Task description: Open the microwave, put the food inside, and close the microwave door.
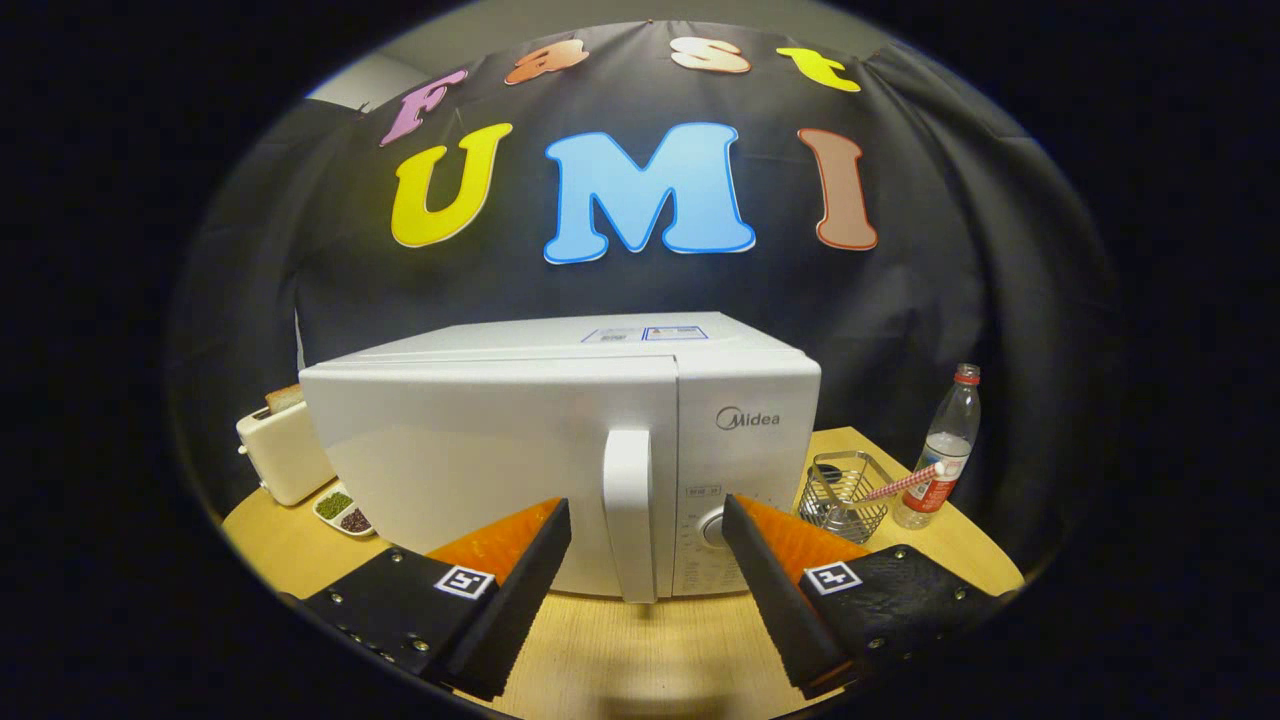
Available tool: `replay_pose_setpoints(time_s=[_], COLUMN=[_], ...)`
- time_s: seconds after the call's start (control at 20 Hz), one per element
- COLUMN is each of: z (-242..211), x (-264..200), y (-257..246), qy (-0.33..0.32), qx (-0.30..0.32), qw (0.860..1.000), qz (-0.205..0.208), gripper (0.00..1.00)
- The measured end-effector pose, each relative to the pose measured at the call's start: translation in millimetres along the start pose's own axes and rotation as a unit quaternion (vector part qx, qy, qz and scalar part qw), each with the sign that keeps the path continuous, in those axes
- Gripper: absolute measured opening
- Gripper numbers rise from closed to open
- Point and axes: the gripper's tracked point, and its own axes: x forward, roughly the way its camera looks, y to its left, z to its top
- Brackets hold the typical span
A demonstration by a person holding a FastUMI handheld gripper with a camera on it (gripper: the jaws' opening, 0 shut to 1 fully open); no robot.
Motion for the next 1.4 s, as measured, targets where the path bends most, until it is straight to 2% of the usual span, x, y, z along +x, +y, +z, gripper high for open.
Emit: replay_pose_setpoints(time_s=[0.3,0.4,0.55,0.65,0.75,0.8,0.95,1.0,1.4], z=[-24.7,-23.3,-23.8,-21.8,-20.7,-20.7,-20.6,-22.1,-22.7], x=[18.8,21.4,24.7,23.9,26.3,25.0,24.8,24.3,21.1], y=[0.7,3.6,4.4,6.2,7.6,6.9,5.9,6.4,6.4], qy=[0.034,0.029,0.027,0.022,0.022,0.022,0.03,0.031,0.051], qx=[0.007,0.008,0.007,0.001,-0.004,-0.01,-0.016,-0.026,-0.025], qw=[0.999,0.999,0.999,1.0,0.999,1.0,0.999,0.999,0.998], qz=[0.011,0.017,0.025,0.022,0.025,0.021,0.014,0.009,0.019], gripper=[0.83,0.61,0.6,0.37,0.33,0.25,0.25,0.13,0.13])
